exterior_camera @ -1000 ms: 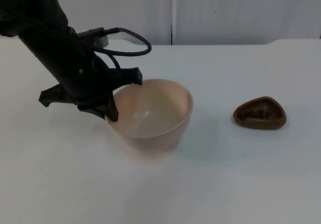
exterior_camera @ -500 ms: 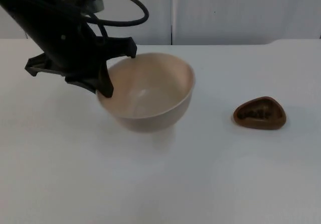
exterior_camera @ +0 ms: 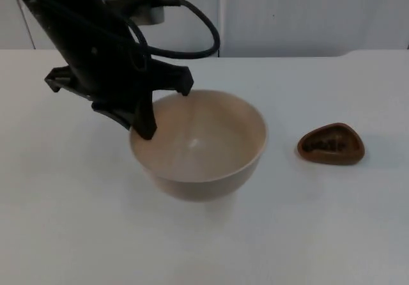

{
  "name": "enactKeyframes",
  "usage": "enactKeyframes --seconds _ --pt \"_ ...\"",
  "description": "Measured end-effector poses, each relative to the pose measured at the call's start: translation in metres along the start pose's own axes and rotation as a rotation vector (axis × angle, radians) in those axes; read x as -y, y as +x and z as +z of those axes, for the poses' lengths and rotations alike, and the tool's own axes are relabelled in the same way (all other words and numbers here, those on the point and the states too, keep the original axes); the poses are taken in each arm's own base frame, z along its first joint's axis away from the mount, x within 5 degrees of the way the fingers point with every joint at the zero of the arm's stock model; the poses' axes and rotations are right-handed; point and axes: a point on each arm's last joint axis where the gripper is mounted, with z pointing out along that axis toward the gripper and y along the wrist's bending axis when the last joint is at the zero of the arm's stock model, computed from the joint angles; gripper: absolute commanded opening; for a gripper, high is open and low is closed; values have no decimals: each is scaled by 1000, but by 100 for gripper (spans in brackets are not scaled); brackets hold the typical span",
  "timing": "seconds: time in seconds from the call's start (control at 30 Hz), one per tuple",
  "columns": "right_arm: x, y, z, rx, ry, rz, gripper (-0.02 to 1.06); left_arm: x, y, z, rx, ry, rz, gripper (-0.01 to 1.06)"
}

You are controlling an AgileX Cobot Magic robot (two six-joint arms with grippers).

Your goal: Pick up the bowl with the left hand and pour the coffee beans from the cup into the bowl with the right hand.

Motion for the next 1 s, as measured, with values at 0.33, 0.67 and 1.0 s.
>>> enactKeyframes --seconds 0.33,0.67,1.0 --pt "0 0 0 0 0 0 105 19 -12 -14 22 -110 107 0" --pt "0 0 0 0 0 0 105 20 -12 -14 19 -129 123 0" --pt "0 0 0 0 0 0 105 20 -12 -14 17 -129 122 0"
